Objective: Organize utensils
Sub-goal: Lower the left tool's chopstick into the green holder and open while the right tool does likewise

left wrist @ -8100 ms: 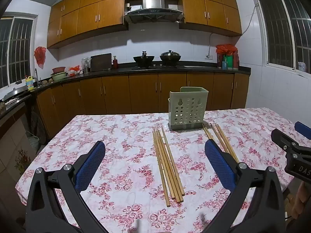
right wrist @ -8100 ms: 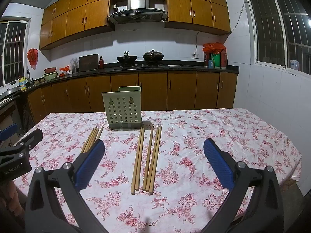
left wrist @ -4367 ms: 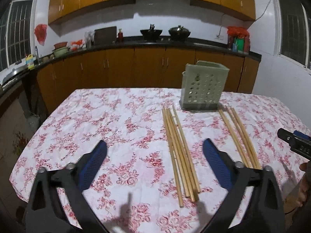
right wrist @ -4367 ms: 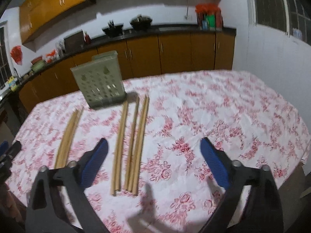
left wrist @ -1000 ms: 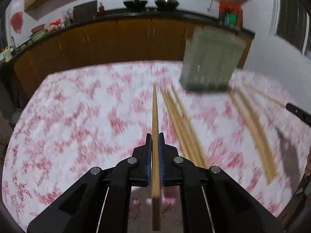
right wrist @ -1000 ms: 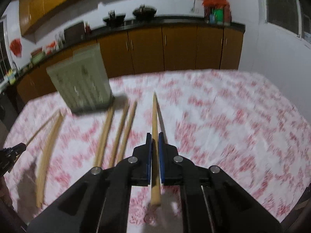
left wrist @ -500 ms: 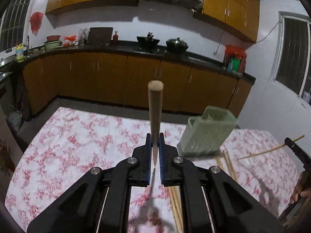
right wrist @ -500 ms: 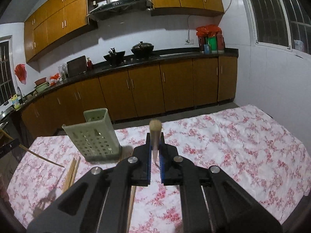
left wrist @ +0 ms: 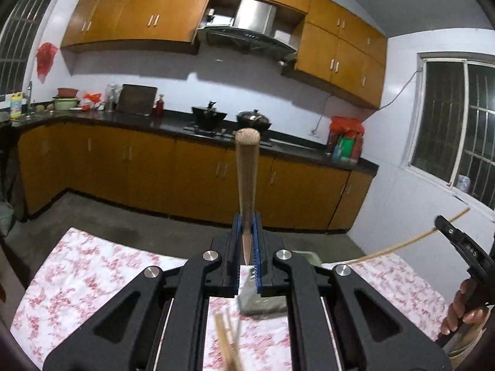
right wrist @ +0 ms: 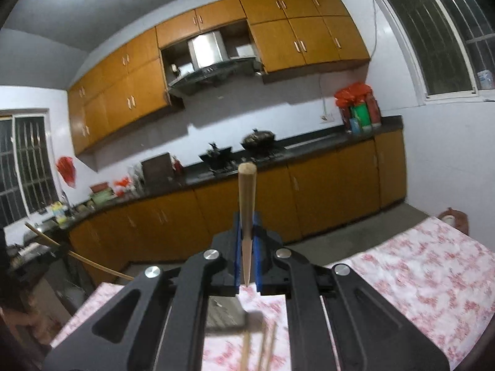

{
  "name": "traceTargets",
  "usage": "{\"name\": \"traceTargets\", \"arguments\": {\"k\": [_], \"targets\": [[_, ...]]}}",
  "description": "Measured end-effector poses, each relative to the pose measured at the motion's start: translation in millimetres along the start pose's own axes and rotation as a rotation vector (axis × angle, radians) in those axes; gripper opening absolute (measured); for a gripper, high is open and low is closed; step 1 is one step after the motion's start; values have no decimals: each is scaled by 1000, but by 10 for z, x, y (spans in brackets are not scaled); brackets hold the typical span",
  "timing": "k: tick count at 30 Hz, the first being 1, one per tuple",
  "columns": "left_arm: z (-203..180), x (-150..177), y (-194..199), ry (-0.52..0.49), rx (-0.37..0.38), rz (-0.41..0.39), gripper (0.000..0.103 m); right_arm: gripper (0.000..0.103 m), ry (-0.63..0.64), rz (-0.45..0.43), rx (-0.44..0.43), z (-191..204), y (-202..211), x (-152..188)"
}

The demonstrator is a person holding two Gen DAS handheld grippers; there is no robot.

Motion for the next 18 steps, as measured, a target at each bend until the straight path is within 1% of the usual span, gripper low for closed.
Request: {"name": "traceTargets", "arguments": {"k": [4,6,8,10,15,18], "targets": [[-141,-37,-94,1,27,-9,7,8,31,-5,-44,210,-137,-39],[-192,-38,-158,-1,40,-7,7,8,36,13,-68,290,-232,-2],[-239,-4,-248,-8,44,8,7,8,48,40,-75,354,-340,64],[-274,57,-353,-16,46,32,7,8,60,81,-78,390,-464,148],[-372,297,-604,-46,55,130,7,8,75,167,-58,414,-771,333],[-375,446,-747,-44,57,183,7,9,80,204,-52,429,-883,447]]}}
Point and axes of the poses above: each gripper's, at about its wrist camera, not at the fingertips, and y roughly against the way its jaws point, z to its left, x to its underside, the point moved 10 cm from there along -y, roughly the way its jaws point, and after that the axes turned 2 degrees about z, right-handed, at the moved point
